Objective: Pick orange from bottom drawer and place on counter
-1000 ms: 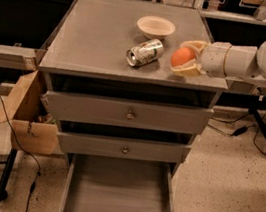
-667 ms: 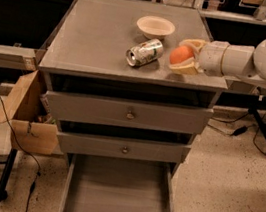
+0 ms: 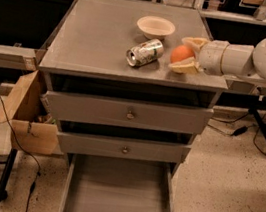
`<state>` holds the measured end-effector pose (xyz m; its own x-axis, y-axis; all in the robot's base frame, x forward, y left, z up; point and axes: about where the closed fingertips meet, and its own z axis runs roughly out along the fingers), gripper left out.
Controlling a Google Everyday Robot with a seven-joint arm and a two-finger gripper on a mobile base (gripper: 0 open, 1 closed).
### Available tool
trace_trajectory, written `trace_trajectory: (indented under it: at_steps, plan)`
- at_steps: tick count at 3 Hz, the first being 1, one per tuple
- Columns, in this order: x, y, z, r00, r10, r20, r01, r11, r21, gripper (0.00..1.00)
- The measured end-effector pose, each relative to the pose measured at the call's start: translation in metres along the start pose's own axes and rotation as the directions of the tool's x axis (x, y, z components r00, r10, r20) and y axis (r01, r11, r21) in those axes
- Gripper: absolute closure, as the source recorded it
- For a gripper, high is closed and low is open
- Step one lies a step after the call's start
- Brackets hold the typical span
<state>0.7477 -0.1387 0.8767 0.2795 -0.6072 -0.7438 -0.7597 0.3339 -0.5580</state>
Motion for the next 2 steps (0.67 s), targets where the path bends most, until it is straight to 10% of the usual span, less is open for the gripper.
trace_trajectory:
  at_steps: [2]
  plan:
    - [0.0060, -0.0002, 0.0007, 1.000, 0.010, 0.003, -0.010, 0.9997, -0.023, 0.00]
